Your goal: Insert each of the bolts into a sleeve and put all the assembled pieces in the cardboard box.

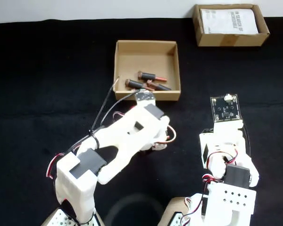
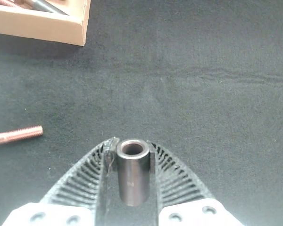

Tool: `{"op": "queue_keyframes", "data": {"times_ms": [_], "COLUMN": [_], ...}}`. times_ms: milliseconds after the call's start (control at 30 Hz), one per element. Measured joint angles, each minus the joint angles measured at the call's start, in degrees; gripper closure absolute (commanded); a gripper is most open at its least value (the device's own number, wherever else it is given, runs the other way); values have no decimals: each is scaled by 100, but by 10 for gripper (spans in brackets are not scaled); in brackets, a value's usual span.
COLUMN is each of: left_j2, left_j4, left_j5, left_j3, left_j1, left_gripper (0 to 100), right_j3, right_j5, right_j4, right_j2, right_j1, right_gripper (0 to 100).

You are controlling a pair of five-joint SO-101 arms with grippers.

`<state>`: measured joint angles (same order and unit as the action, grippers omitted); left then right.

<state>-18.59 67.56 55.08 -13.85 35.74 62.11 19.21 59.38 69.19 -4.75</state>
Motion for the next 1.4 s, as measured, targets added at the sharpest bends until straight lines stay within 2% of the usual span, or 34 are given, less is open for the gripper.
{"op": "queue_keyframes", "data": {"times_ms": [233, 433, 533, 633, 933, 1033, 1233, 1400], "left_j2": [44, 18, 18, 26, 721, 738, 484, 26], "left_j4": [-1090, -2673, -2989, -2708, -369, -273, -527, -580], "left_j5": [0, 9, 9, 26, 9, 9, 123, 220], "left_j3": [-308, -299, -299, -185, 932, 1081, 1160, 1169], "left_j1": [-554, -1222, -1336, -1284, -440, -396, -484, -536], "left_gripper": [992, 992, 992, 992, 989, 969, 818, 823], "right_j3": [0, 0, 0, 0, 0, 0, 0, 0], "right_j5": [0, 0, 0, 0, 0, 0, 0, 0], "right_j4": [0, 0, 0, 0, 0, 0, 0, 0], "right_j2": [0, 0, 0, 0, 0, 0, 0, 0], "right_j1": [0, 0, 0, 0, 0, 0, 0, 0], "right_gripper": [992, 992, 992, 992, 992, 992, 992, 992]}}
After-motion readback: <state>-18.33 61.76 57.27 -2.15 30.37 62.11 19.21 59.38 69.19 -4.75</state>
